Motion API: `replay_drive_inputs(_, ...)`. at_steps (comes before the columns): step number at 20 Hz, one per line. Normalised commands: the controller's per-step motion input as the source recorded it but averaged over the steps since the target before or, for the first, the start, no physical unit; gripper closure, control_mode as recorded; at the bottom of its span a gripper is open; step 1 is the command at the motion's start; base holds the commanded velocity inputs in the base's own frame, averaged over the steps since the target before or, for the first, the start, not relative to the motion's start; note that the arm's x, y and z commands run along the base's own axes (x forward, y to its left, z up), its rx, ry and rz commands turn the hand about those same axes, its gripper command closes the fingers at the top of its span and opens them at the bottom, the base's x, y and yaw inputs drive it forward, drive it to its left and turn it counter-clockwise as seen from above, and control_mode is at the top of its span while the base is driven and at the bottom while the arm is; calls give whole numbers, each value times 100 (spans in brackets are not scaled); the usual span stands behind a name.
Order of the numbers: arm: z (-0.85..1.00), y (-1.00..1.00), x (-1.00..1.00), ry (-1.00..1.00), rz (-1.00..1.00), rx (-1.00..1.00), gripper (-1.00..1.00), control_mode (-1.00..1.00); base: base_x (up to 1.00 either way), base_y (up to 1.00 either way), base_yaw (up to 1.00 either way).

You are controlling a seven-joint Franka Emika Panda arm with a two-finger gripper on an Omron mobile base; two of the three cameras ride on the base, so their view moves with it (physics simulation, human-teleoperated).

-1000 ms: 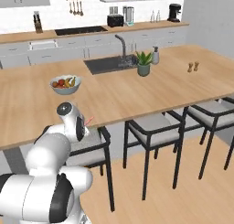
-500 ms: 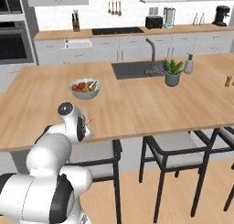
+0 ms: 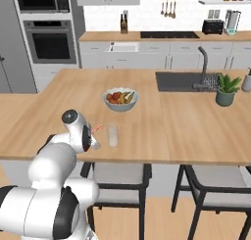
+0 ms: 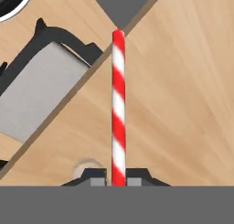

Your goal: Take a straw from the drawer in front and place it inside the glass cup on the dining counter.

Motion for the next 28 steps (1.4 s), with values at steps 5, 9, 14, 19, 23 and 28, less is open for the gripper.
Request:
replay_drive_inputs(5, -23, -26, 20, -6, 25, 0, 100, -100, 7, -5, 8)
replay_drive_inputs(9, -2, -53, 0, -16, 4, -8, 100, -100, 0, 0, 0)
replay_drive_inputs(14, 24, -26, 5, -3, -14, -8, 100, -100, 0, 0, 0)
replay_drive_inputs(19, 73, -17, 33, 4, -6, 9, 100, -100, 0, 0, 0)
replay_drive_inputs(23, 73, -10, 42, 3, -18, 10, 100, -100, 0, 0, 0)
replay_drive_inputs(28, 71, 0, 37, 6, -21, 12, 100, -100, 0, 0, 0)
